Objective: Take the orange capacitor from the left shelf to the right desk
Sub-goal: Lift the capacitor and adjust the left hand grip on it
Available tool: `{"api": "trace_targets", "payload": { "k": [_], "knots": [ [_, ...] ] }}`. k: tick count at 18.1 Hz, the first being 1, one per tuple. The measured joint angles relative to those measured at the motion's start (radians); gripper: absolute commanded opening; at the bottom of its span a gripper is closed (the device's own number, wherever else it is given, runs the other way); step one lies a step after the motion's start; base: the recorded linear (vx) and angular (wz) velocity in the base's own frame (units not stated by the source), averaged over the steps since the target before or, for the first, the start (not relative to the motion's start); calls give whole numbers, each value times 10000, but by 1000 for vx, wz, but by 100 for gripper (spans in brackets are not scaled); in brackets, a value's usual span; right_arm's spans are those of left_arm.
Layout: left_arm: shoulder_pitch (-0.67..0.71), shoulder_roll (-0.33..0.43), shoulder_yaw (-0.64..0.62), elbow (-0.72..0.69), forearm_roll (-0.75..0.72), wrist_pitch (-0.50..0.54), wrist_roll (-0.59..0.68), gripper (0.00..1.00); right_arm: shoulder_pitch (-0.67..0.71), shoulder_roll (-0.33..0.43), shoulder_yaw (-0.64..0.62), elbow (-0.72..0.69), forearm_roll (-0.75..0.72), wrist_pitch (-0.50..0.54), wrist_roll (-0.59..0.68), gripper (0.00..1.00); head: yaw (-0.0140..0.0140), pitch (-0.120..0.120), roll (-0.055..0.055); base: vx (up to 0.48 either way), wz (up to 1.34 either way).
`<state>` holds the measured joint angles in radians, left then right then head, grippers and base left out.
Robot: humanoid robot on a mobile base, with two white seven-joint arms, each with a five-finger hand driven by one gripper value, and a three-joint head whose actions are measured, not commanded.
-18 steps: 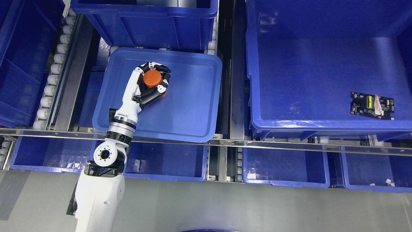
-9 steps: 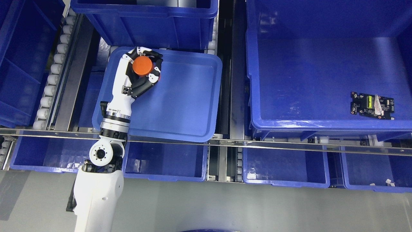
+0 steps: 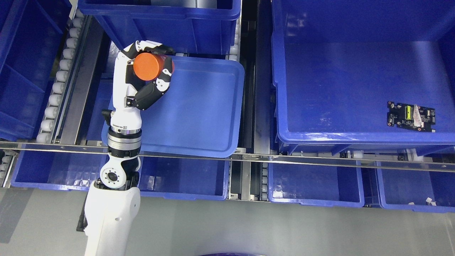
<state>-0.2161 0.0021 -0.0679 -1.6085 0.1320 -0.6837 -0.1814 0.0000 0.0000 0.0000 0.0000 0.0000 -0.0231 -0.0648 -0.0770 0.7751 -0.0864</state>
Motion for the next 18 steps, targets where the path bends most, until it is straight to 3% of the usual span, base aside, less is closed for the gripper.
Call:
{"api": "trace_targets", "payload": {
  "k": [9,18],
  "knots": [
    [529,-11,-246,-490,70,-862,19,2,0,0,0,0,0,1,0,100,0,0,0,0,0],
    [1376,-17,-585,-838,80,-1012,20,1,0,0,0,0,0,1,0,100,0,0,0,0,0]
  ]
}}
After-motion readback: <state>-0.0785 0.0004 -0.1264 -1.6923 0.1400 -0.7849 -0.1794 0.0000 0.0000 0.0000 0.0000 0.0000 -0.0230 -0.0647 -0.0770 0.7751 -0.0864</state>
